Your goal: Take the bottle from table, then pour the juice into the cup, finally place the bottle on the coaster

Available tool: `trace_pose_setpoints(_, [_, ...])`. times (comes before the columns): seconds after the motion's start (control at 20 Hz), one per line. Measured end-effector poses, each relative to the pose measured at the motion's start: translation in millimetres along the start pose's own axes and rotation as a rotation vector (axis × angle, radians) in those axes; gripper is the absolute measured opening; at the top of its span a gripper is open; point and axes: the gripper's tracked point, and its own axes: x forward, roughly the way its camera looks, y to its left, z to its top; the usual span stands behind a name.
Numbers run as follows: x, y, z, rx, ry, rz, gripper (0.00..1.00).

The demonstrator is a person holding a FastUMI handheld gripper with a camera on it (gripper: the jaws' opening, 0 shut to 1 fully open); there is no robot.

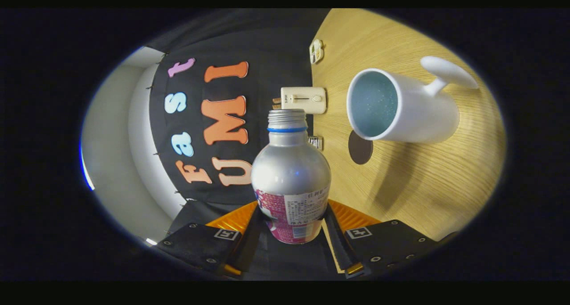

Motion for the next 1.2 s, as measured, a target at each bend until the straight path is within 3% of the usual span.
trace_pose_setpoints(0.45, [0,-1,-1,0.169,0.0,0.003,0.72])
trace_pose_setpoints(1.2, [-2,19,0,0.338,0.069,0.062,0.72])
